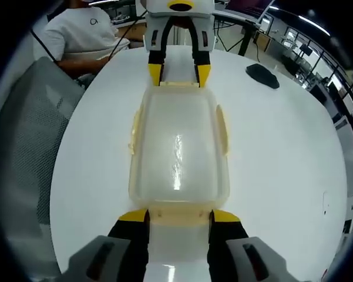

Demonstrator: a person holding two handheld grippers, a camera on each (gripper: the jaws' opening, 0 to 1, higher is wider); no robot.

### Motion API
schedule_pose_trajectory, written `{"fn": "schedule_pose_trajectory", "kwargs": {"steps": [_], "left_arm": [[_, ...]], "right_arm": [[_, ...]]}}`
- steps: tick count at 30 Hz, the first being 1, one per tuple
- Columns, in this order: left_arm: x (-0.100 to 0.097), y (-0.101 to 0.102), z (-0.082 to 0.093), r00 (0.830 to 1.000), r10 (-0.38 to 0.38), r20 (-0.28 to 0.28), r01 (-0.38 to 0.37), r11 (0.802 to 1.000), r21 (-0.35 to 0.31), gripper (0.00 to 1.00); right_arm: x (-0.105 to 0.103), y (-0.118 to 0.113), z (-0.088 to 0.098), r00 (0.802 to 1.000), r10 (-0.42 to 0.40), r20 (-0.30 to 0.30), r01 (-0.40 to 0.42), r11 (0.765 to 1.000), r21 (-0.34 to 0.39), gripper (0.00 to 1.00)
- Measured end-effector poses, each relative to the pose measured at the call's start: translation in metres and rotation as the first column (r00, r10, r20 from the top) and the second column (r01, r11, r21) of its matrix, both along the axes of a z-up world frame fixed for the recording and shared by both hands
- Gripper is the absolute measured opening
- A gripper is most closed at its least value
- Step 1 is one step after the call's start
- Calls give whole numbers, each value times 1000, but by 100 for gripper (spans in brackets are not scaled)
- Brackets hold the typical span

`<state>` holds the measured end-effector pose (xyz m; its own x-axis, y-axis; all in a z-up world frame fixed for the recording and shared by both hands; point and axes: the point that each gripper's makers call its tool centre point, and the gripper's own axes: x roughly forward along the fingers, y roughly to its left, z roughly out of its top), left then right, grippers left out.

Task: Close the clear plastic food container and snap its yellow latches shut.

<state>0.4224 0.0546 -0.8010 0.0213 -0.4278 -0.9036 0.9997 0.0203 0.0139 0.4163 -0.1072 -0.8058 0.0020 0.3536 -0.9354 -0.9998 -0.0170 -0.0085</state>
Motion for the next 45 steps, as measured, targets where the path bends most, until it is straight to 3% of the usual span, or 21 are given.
{"fn": "schedule_pose_trajectory", "kwargs": {"steps": [14, 22, 45], "left_arm": [[-2, 0, 0, 1000, 21, -3, -21, 1000, 12, 37], [-21, 8, 2, 1000, 16, -7, -15, 998, 57, 37], [-34, 15, 61, 999, 30, 25, -31, 998, 63, 37]], "right_arm": [[0, 1, 0, 1000, 0, -3, 0, 1000, 14, 37], [-13, 8, 6, 1000, 30, -6, -30, 999, 12, 36], [-26, 15, 71, 998, 58, 36, -61, 995, 75, 37]]}}
